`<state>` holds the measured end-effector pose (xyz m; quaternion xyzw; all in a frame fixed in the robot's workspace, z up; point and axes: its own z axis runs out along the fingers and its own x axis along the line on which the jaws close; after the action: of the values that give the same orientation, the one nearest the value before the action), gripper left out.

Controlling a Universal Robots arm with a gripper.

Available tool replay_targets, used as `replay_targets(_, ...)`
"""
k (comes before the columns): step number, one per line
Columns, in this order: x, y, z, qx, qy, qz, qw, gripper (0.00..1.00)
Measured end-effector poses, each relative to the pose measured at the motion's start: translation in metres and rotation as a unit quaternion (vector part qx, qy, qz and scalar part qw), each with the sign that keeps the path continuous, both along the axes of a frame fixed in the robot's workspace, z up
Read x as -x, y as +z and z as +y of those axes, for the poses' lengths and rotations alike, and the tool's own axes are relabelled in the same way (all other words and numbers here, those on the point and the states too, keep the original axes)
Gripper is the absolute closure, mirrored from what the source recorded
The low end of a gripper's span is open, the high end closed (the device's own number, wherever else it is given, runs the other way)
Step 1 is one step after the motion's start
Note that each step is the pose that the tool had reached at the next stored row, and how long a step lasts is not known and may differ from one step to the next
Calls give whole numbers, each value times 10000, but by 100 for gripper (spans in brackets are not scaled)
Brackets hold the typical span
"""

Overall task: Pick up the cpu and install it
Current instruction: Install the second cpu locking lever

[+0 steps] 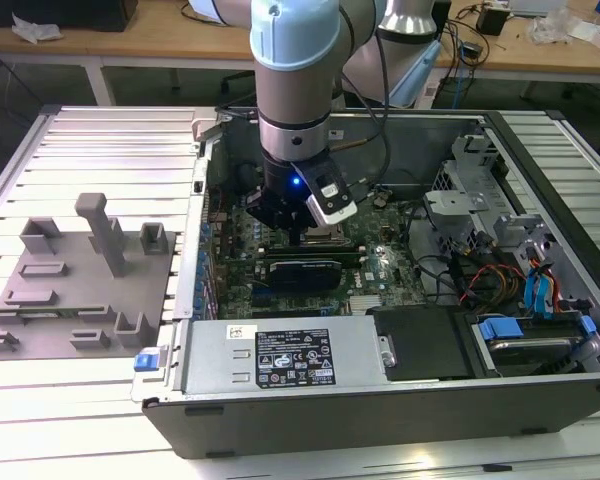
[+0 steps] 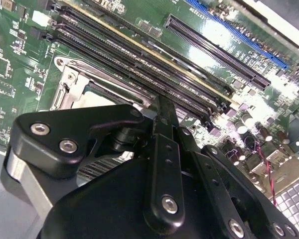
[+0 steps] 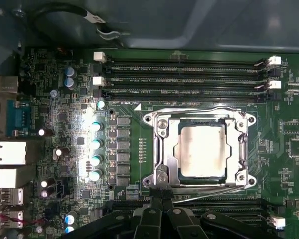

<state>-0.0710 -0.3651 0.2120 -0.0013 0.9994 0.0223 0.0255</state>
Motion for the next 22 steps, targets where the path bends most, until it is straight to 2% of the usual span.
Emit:
replay_targets(3, 4, -9, -47, -86, 0, -7, 10000, 89)
replay_targets(5, 6, -16, -82, -207, 0, -17, 9998, 89)
replay_targets(7, 7, -17, -96, -265, 0, -21, 9996, 89)
replay_targets(10, 16, -33, -118, -407, 0, -42, 9992, 89)
replay_targets(12, 24, -46, -128, -480, 0, -54, 9988, 89)
replay_targets(16, 40, -68, -144, -573, 0, -68, 9983, 89)
replay_targets(22, 40, -68, -171, -575, 0, -68, 9983, 89)
